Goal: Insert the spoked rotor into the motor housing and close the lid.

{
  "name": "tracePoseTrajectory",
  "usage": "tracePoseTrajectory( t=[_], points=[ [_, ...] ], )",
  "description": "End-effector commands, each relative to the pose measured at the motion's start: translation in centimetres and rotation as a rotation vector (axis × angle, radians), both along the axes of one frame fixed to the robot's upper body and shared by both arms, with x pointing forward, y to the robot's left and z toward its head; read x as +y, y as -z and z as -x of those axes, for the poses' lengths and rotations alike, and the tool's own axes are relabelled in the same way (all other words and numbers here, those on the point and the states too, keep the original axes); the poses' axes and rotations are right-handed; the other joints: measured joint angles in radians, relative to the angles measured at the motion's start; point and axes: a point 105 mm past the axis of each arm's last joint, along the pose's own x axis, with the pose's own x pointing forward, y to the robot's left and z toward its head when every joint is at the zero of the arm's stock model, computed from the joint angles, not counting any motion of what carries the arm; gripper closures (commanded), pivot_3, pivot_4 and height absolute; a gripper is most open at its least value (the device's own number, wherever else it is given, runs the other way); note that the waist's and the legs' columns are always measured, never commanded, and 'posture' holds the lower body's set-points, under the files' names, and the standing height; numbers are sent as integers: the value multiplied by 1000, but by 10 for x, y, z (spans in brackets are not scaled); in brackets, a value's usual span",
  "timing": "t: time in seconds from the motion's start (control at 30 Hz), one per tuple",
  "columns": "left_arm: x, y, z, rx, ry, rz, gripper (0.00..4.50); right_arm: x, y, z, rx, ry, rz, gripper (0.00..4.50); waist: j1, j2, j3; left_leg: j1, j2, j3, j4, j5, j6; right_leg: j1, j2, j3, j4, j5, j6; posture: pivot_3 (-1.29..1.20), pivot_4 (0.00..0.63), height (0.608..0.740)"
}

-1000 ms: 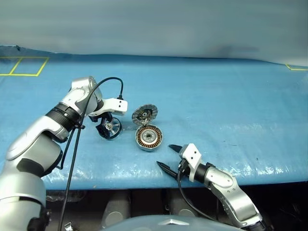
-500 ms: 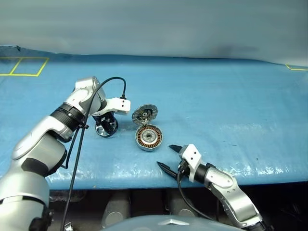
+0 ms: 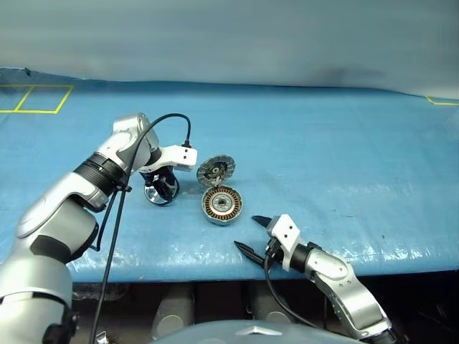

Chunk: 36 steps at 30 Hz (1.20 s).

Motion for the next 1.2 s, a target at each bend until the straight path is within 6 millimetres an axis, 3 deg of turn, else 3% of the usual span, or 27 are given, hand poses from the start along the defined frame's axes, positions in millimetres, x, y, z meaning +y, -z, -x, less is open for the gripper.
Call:
tracePoseTrajectory(
  t=[0.03, 0.1, 0.17, 0.33, 0.77, 1.2],
  points=[
    [-4, -13, -2, -41, 46, 13, 1883, -1, 0, 1, 3, -3, 7, 0, 0, 0, 0, 0, 0, 0, 0, 0, 0, 0, 0, 0, 0, 0, 0, 0, 150, 740],
    [-2, -13, -2, -39, 53, 1, 1883, -1, 0, 1, 3, -3, 8, 0, 0, 0, 0, 0, 0, 0, 0, 0, 0, 0, 0, 0, 0, 0, 0, 0, 150, 740],
    [-2, -13, -2, -40, 57, -2, 1521, -1, 0, 1, 4, -2, 9, 0, 0, 0, 0, 0, 0, 0, 0, 0, 0, 0, 0, 0, 0, 0, 0, 0, 150, 740],
    [-3, -16, -5, -62, 58, 8, 24, -1, 1, 2, 7, -2, 11, 0, 0, 0, 0, 0, 0, 0, 0, 0, 0, 0, 0, 0, 0, 0, 0, 0, 150, 740],
    [-5, -30, -14, -118, 142, -16, 24, -2, 3, 4, 15, -9, 23, 0, 1, 0, 0, 0, 0, 0, 1, 0, 0, 0, 0, 0, 0, 0, 0, 0, 150, 740],
    [-4, -32, -18, -217, 398, -155, 24, -2, 4, 7, 23, 0, 25, 0, 1, 0, 0, 0, 0, 0, 1, 0, 0, 0, 0, 0, 0, 0, 0, 0, 150, 740]
  ],
)
